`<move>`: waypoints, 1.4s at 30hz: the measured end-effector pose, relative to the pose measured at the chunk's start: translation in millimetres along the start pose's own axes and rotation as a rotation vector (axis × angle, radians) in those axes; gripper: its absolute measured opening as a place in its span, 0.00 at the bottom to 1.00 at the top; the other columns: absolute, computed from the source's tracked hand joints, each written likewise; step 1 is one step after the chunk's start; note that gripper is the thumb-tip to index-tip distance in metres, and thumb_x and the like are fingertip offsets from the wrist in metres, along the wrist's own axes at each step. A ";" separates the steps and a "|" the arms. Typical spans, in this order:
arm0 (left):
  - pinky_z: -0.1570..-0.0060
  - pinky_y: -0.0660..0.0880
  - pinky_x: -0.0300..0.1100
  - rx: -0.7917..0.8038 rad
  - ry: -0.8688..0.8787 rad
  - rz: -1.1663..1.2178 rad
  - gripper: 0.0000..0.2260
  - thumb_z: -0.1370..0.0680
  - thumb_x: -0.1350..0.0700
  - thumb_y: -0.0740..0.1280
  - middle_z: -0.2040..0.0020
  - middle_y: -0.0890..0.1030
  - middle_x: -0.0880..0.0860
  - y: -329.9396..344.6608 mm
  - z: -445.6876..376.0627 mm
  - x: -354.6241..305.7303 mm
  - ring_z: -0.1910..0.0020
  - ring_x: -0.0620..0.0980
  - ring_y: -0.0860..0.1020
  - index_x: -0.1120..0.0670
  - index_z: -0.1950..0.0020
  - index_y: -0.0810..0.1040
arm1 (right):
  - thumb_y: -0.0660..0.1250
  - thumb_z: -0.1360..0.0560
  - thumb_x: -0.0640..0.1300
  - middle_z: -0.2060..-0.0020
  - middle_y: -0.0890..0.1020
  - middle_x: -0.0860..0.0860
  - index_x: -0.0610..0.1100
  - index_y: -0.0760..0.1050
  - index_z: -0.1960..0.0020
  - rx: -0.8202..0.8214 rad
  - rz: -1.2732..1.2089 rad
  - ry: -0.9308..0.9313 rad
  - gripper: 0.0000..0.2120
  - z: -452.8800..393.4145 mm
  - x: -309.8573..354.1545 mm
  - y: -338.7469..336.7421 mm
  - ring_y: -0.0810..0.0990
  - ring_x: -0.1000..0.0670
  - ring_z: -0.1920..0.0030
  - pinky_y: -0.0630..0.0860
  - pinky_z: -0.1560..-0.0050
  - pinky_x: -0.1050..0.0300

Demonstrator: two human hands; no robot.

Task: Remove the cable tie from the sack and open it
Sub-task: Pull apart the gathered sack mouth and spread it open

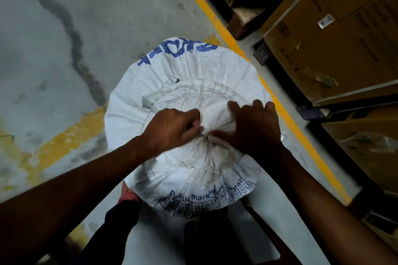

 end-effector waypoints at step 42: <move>0.48 0.78 0.49 -0.034 -0.204 0.188 0.14 0.14 0.46 0.58 0.45 0.84 0.47 19.5 43.9 -32.7 0.46 0.48 0.82 0.40 0.30 0.75 | 0.60 0.20 0.46 0.50 0.78 0.52 0.64 0.63 0.26 0.153 -0.354 -0.689 0.25 -22.1 -47.7 5.6 0.78 0.46 0.50 0.69 0.58 0.53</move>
Point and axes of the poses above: each hand's wrist, its own z-axis away from the middle knuckle, its own y-axis out of the palm, x = y × z, the point moved 1 cm from there along -z, towards the middle knuckle
